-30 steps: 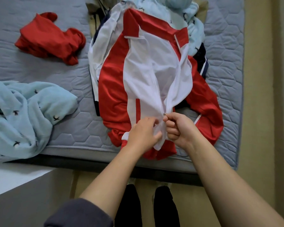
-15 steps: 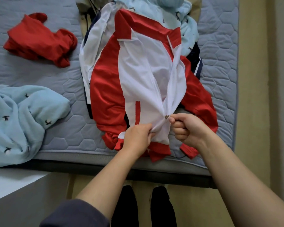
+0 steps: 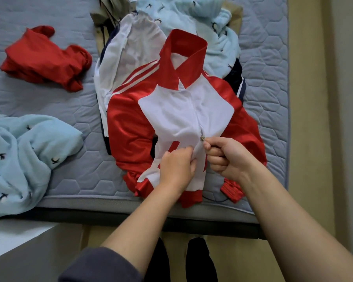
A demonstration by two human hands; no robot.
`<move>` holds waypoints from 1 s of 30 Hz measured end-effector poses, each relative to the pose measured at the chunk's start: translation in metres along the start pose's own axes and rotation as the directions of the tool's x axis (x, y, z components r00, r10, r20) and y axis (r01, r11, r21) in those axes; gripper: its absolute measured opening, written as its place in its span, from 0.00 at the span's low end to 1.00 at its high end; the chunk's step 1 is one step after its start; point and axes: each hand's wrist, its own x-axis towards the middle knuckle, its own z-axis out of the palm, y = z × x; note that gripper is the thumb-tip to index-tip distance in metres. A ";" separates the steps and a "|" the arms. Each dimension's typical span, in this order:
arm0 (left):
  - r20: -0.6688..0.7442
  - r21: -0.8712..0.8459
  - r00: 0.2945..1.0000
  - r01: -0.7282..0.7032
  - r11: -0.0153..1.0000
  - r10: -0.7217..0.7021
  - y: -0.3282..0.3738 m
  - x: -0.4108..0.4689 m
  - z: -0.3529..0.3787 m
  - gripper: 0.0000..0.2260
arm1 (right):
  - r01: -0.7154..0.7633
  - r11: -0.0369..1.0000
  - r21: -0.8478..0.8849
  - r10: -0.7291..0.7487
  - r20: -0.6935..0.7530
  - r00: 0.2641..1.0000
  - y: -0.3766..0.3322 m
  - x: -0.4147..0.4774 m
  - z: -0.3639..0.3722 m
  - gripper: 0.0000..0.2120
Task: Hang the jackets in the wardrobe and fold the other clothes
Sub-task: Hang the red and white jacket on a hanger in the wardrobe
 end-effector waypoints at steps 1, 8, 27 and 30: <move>-0.049 0.005 0.999 -0.011 1.000 0.011 0.002 0.003 -0.001 0.09 | 0.012 1.000 0.016 -0.012 -0.007 1.000 -0.002 -0.001 -0.001 0.15; 0.130 0.194 0.979 0.127 0.973 -0.154 -0.063 -0.019 0.003 0.04 | 0.055 0.994 0.099 -0.055 -0.004 0.998 -0.003 -0.002 -0.006 0.15; 0.465 0.518 0.660 0.338 0.786 -0.590 -0.106 -0.006 -0.045 0.07 | 0.160 0.984 0.082 -0.166 0.065 0.984 0.013 -0.023 -0.007 0.14; 0.627 0.409 0.584 0.315 0.856 -0.515 -0.089 0.005 -0.067 0.04 | 0.180 0.984 0.009 -0.180 0.055 0.982 0.009 -0.031 -0.011 0.15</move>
